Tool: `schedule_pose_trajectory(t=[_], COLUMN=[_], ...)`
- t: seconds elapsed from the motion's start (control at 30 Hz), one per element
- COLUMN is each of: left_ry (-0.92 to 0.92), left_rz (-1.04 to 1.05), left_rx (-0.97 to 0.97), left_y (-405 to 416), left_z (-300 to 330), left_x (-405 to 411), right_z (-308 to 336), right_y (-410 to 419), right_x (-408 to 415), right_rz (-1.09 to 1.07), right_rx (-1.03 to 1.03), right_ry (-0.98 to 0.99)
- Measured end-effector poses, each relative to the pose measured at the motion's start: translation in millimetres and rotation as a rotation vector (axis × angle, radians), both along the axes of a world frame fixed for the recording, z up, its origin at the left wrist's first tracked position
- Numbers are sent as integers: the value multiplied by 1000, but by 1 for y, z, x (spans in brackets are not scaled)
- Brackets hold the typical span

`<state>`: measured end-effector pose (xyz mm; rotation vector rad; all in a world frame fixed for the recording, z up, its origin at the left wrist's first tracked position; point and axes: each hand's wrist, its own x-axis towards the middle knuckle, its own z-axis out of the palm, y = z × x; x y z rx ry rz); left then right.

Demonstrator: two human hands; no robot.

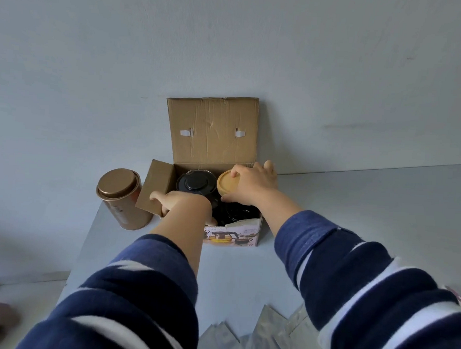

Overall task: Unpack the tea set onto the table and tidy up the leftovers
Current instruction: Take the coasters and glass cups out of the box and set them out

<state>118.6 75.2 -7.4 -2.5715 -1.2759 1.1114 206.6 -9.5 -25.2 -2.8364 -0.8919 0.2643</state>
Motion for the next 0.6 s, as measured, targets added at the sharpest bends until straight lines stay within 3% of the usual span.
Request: schedule_pose_trajectory(t=[0.4, 0.6], left_ry=[-458, -605], left_rz=[-114, -155], left_rx=[98, 111], left_y=[25, -8], left_z=[59, 74], left_x=[-22, 10], right_z=[34, 35], right_y=[-31, -82], right_x=[14, 48], right_rz=[-85, -211], right_rx=[100, 125], right_ry=[175, 185])
